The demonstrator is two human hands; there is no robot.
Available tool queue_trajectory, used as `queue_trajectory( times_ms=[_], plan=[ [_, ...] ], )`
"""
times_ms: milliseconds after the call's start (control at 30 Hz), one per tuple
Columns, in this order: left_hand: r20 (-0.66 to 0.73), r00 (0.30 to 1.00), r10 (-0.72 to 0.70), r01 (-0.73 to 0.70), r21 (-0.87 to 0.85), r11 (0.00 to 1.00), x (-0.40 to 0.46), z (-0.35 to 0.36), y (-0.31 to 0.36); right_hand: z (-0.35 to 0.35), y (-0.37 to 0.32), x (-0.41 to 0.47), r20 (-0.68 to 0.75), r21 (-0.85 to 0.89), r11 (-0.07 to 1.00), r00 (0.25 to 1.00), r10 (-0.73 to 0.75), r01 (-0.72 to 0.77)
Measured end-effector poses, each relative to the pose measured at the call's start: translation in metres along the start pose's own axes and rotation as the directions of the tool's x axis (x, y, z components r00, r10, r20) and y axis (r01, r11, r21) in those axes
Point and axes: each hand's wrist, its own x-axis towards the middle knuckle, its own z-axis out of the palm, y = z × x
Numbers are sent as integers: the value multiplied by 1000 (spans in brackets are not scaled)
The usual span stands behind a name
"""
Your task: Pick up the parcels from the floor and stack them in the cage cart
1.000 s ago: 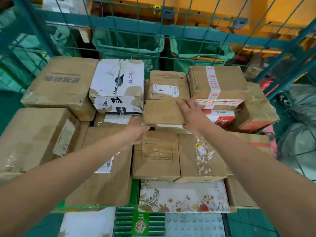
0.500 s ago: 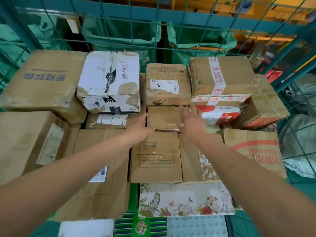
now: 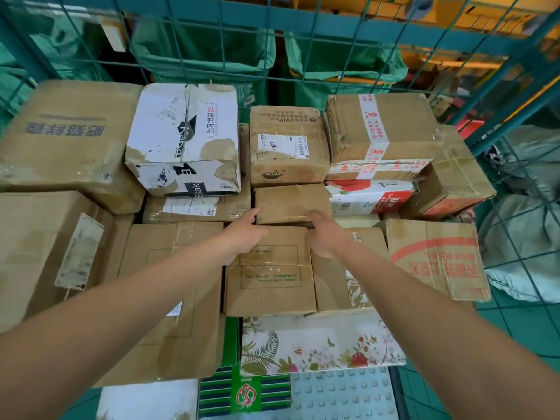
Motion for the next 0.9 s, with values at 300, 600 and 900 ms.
queue_trajectory(
  times_ms=[300, 600, 900],
  plan=[
    [36, 999, -16, 17, -21, 1000, -48, 20, 17, 1, -26, -97, -7, 589, 791, 978, 207, -163],
    [119, 990, 74, -76, 7, 997, -129, 30, 40, 3, -18, -199, -17, 857, 498, 958, 288, -134],
    [291, 940, 180, -189, 5, 982, -217, 136, 63, 19, 34, -348, -64, 975, 222, 936, 345, -15]
  ],
)
